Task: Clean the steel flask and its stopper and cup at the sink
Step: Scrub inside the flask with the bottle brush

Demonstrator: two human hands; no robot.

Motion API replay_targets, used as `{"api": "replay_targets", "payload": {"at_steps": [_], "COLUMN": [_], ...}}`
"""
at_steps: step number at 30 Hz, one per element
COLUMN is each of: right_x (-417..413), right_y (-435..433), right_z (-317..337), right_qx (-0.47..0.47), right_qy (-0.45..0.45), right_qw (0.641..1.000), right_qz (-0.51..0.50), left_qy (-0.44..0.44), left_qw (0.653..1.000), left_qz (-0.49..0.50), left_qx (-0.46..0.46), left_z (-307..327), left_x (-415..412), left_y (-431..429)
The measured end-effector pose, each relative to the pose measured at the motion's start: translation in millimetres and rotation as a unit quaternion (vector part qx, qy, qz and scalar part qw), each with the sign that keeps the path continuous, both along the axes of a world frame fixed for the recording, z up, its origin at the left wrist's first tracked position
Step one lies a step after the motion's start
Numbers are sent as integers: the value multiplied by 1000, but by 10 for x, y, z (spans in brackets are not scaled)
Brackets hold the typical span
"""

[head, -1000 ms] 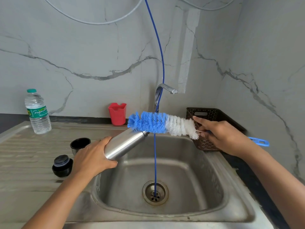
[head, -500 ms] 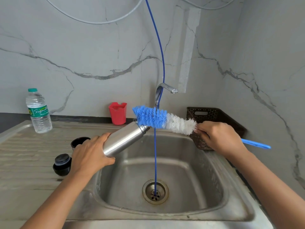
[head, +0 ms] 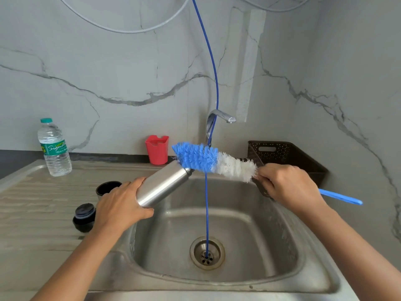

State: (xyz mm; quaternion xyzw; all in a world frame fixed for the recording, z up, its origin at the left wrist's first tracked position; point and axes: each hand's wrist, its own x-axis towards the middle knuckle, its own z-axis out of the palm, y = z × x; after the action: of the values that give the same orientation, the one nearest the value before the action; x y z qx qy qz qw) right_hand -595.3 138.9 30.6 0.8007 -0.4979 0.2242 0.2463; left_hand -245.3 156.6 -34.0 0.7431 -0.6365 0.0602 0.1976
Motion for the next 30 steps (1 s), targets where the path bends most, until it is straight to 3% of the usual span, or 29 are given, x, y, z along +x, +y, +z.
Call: {"api": "replay_targets", "payload": {"at_steps": [4, 9, 15, 21, 30], "right_x": [215, 77, 124, 220, 115], "right_y": [-52, 118, 198, 190, 166], "right_z": [-76, -67, 33, 59, -12], "right_qx": [7, 48, 53, -5, 2], "right_qy": [-27, -102, -116, -92, -109], "right_qw": [999, 994, 991, 996, 993], "right_qz": [15, 4, -35, -7, -39], "left_qy": [15, 150, 225, 366, 510], "left_qw": [1000, 988, 973, 927, 852], "left_qz": [-11, -12, -29, -59, -95], "left_qx": [5, 36, 48, 63, 63], "left_z": [35, 6, -9, 2, 83], "left_x": [-71, 62, 21, 5, -12], "left_y": [2, -31, -45, -28, 44]}}
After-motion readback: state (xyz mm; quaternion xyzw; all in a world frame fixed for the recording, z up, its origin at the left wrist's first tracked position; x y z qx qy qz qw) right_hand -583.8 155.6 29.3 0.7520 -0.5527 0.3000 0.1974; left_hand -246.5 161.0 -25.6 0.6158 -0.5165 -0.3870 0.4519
